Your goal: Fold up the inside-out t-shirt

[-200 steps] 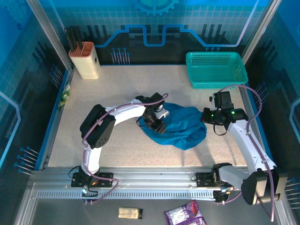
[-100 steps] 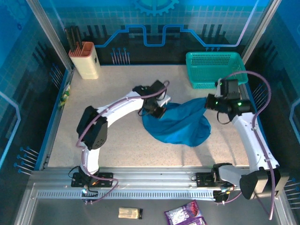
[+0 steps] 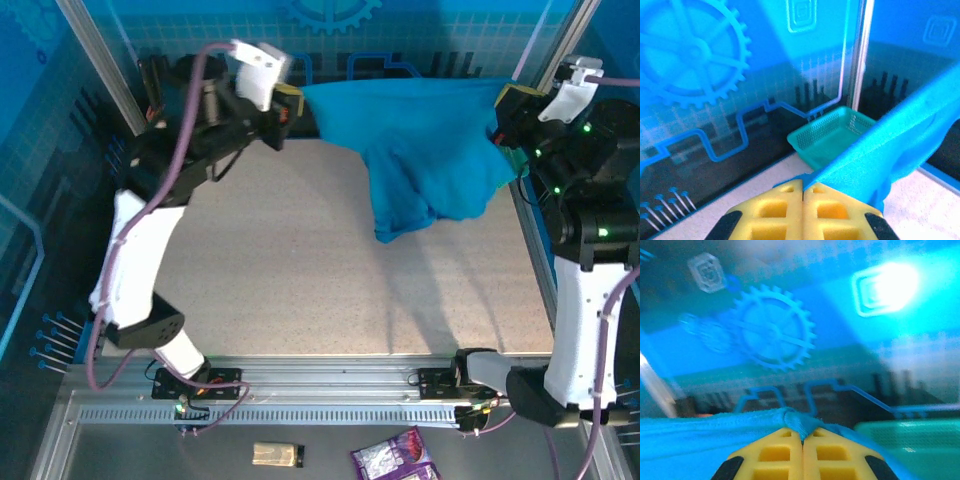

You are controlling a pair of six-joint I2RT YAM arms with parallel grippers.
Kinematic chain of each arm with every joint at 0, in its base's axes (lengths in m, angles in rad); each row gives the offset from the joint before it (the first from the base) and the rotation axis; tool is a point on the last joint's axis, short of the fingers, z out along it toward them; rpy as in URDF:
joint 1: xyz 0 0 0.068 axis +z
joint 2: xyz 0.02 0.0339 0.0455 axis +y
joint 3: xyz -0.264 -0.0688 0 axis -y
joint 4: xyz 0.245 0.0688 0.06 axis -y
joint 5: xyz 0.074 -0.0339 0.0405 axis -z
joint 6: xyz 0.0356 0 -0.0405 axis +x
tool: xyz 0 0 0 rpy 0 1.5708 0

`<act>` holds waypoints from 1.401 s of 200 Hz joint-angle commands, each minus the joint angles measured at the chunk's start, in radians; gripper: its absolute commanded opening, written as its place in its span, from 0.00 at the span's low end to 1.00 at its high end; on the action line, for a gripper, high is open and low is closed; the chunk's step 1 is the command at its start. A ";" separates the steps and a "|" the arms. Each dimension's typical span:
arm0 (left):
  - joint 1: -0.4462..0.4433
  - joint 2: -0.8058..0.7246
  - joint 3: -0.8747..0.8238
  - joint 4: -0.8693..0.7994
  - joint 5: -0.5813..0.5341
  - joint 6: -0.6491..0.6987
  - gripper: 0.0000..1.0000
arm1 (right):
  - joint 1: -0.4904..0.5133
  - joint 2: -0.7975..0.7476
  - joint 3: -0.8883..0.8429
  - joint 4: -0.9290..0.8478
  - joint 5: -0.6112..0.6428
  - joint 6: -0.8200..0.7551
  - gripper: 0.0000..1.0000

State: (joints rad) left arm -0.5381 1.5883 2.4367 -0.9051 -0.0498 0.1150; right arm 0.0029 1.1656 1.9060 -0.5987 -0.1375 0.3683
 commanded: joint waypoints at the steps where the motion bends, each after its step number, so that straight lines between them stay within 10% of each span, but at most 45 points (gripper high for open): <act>1: 0.067 -0.136 -0.082 0.069 -0.109 0.003 0.00 | 0.006 -0.012 -0.061 0.178 -0.162 0.105 0.00; 56: 0.079 -0.214 -0.142 0.131 -0.111 -0.018 0.00 | 0.082 -0.017 -0.124 0.295 -0.264 0.126 0.00; 109: 0.086 0.025 -0.115 0.078 -0.045 -0.064 0.00 | 0.083 0.024 -0.314 0.054 -0.003 0.101 0.00; 142: 0.086 0.275 -0.004 -0.022 0.186 -0.132 0.00 | 0.080 0.043 -0.549 -0.065 0.143 0.095 0.00; 170: 0.065 0.409 0.063 -0.111 0.292 -0.126 0.00 | 0.067 0.035 -0.634 -0.111 0.179 0.066 0.26; 226: -0.043 0.369 -0.028 -0.197 0.280 0.058 0.00 | 0.086 0.045 -0.593 0.081 -0.342 -0.153 0.46; 280: -0.121 0.174 -0.288 -0.132 0.327 0.196 0.00 | 0.220 0.133 -0.544 0.106 -0.573 -0.629 0.54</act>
State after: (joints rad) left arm -0.6407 1.8679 2.2337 -1.0645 0.2260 0.2119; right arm 0.1787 1.2613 1.3258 -0.4953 -0.5301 0.0551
